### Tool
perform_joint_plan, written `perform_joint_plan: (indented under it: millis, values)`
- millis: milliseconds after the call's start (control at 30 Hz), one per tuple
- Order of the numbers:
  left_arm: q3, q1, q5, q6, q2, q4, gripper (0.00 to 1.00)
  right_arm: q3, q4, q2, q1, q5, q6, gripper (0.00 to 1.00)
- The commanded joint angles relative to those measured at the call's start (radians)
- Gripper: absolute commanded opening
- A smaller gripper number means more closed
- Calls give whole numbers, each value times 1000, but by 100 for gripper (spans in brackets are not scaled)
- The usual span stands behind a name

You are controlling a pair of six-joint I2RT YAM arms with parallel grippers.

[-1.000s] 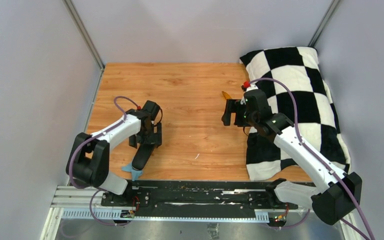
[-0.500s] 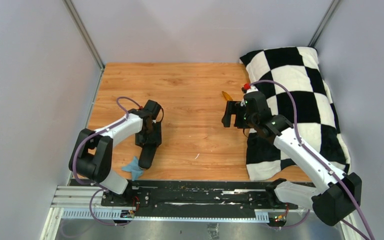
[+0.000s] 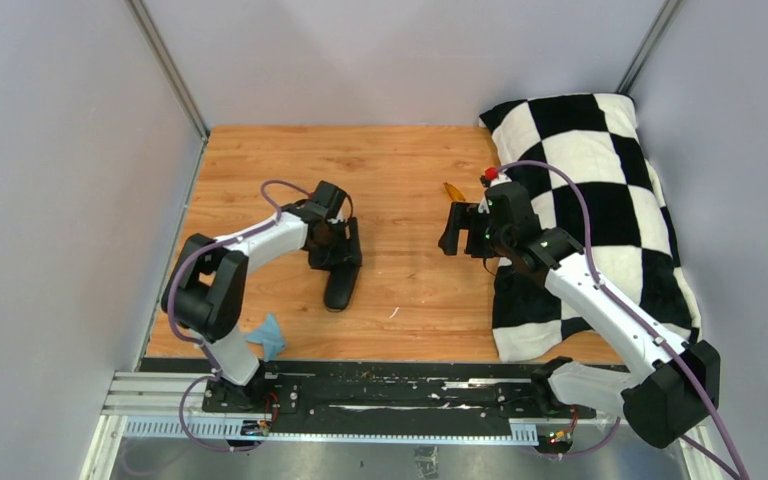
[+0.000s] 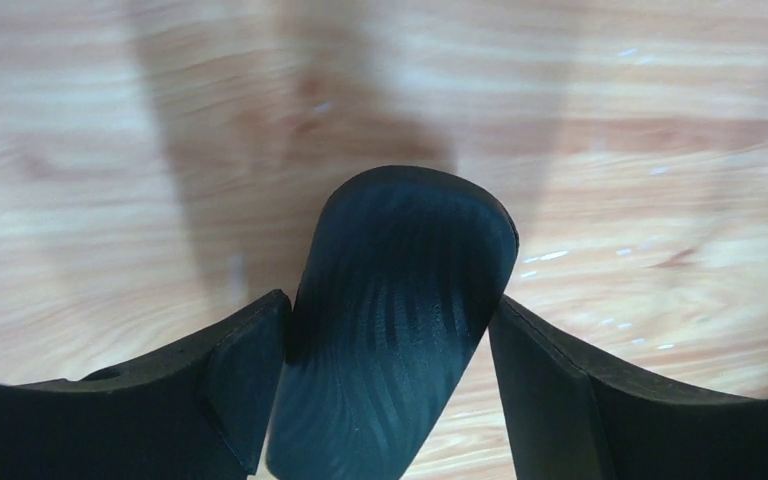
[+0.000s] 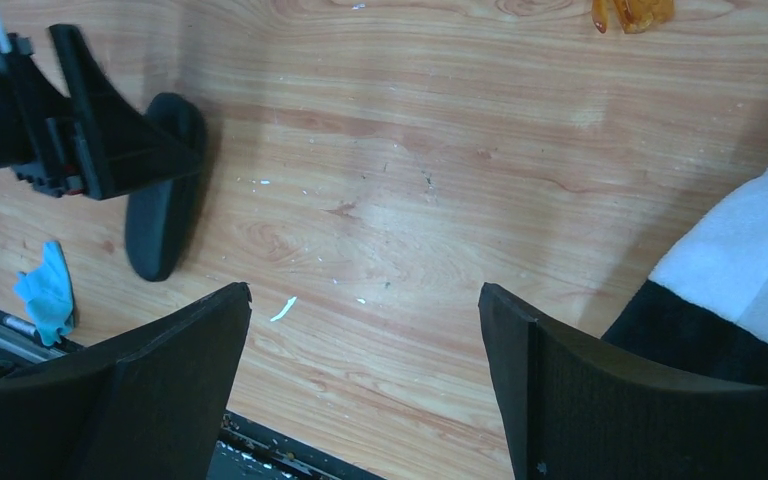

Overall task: Organize the sunglasses
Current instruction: Move the sunglasses case at the center of the board, then pick up the sunglasses case from the center of the board.

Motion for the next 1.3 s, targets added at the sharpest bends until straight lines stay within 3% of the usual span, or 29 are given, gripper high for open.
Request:
perform_joint_plan:
  millis: [0,33,67,300,500,633,1267]
  values:
    - [96,-52,61,-98,83,78,85,26,-21,-23,-8,-39,38,90]
    - [106,-56,60,-101,91,76,96,26,-21,-29,-7,-48,45,90]
    - [117,-61,45,-94,88,68,99,26,-22,-35,-8,-53,50,90]
    - [103,-115,-70,38,-58,-2,100,-10,-14,-77,-7,-30,48,90]
    - [0,-298,-322,196,-192,27,100,-2,-14,-64,-8,-50,44,90]
    - [64,-302,-283,250,-121,-85,100,-3,-10,-50,-7,-57,51,89]
    - [61,-307,-207,302,46,-34,87,-24,6,-36,-6,-79,67,89]
